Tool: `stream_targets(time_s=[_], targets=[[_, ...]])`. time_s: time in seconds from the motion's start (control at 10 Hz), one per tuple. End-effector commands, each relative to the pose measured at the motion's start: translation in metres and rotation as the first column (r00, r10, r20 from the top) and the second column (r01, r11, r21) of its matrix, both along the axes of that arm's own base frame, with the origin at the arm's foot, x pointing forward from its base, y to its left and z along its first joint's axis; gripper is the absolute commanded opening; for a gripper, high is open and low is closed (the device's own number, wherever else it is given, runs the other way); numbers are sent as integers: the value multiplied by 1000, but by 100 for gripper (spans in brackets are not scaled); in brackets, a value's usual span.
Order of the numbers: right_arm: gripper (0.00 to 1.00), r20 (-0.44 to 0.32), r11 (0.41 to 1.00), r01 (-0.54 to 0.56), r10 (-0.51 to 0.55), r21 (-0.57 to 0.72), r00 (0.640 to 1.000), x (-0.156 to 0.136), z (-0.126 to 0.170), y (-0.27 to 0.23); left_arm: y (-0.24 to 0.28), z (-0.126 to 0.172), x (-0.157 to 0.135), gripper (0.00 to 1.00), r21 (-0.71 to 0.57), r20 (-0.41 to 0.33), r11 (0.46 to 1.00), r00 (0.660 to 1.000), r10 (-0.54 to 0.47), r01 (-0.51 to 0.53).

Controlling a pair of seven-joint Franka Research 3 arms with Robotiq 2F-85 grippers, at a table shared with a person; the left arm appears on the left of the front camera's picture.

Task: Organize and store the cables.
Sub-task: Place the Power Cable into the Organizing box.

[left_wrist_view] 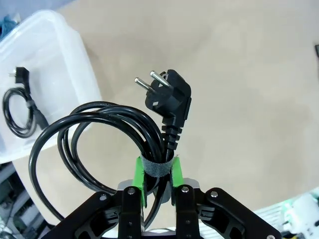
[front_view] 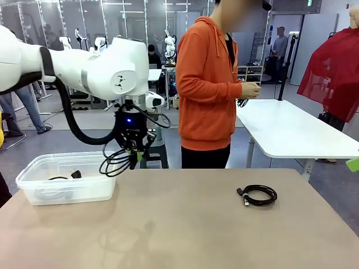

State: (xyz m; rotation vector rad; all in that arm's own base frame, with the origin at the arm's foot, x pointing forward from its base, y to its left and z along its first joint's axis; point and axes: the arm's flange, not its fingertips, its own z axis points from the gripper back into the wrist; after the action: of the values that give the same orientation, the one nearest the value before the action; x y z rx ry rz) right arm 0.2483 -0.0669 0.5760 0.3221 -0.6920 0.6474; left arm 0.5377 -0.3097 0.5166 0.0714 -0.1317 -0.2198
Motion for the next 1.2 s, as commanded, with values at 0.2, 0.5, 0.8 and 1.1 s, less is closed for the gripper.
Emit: stream_targets(time_s=[0.2,0.5,0.8,1.1], targets=[[100,-2,1000,10,-10,-8,1000,0,0,0,85,3,-5,0,-27,51,980,980,-194,196],[100,-2,1000,10,-10,-8,1000,0,0,0,115,6,-5,0,-48,67,982,981,-181,185],[100,-2,1000,10,-10,-8,1000,0,0,0,112,8,7,0,-3,50,986,985,-165,166],[100,-2,1000,10,-10,-8,1000,0,0,0,112,8,7,0,-3,50,986,985,-165,166]])
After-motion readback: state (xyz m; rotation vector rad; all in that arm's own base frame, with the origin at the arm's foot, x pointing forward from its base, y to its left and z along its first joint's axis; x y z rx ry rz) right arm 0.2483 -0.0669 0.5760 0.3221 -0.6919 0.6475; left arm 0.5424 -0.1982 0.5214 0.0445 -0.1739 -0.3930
